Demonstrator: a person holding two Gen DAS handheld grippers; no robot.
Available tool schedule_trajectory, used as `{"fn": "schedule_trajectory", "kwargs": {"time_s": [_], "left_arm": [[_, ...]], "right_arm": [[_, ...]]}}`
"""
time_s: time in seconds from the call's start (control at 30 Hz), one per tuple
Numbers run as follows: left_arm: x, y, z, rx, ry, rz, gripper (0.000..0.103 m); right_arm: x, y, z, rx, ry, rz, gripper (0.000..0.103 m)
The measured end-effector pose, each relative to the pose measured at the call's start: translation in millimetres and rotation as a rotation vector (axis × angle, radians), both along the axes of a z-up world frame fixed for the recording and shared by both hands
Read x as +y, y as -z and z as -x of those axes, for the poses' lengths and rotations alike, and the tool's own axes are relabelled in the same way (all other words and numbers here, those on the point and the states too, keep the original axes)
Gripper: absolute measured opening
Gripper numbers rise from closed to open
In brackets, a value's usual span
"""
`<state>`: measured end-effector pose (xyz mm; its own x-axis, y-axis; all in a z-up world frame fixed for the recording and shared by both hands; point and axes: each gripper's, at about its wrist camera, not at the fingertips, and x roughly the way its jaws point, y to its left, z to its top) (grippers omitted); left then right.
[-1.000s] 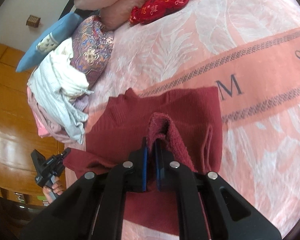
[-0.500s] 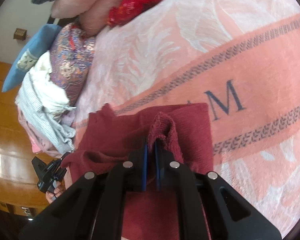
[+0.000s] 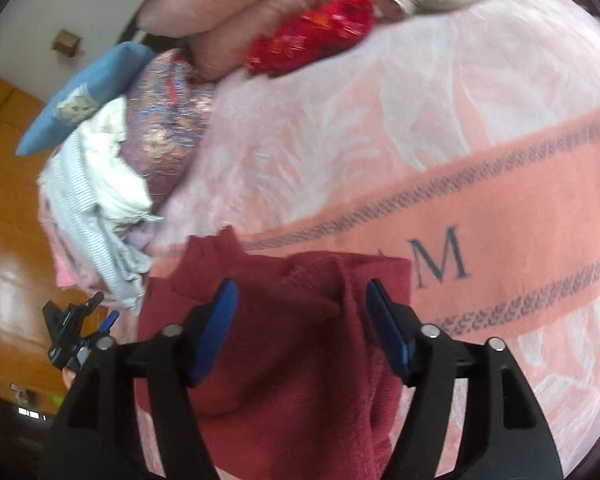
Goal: Fold small clothes
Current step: 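Lay the hem down over the collar and open both tools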
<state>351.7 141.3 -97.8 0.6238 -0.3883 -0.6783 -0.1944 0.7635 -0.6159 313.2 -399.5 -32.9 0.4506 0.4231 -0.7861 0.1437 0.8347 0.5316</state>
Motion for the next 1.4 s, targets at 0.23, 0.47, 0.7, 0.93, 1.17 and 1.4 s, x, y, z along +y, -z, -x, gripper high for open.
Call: {"fn": "schedule_trajectory", "kwargs": {"time_s": [0.23, 0.47, 0.7, 0.93, 1.17, 1.4], "left_arm": [[-32, 15, -14, 0.027, 0.075, -0.182, 0.073], [-44, 44, -32, 0.111, 0.152, -0.208, 0.073], [-69, 58, -42, 0.148, 0.247, -0.306, 0.074], [-104, 60, -36, 0.101, 0.313, -0.545, 0.020], [-78, 26, -14, -0.107, 0.061, -0.490, 0.014], [-86, 54, -29, 0.042, 0.108, -0.516, 0.019]], "right_arm": [[30, 14, -11, 0.033, -0.136, 0.131, 0.086], [43, 33, -25, 0.064, -0.186, 0.126, 0.087], [68, 49, -30, 0.095, -0.292, 0.229, 0.055], [62, 37, -28, 0.049, -0.276, 0.233, 0.006], [-2, 12, -21, -0.027, -0.033, 0.116, 0.005], [6, 51, -25, 0.051, -0.029, 0.143, 0.024]]}}
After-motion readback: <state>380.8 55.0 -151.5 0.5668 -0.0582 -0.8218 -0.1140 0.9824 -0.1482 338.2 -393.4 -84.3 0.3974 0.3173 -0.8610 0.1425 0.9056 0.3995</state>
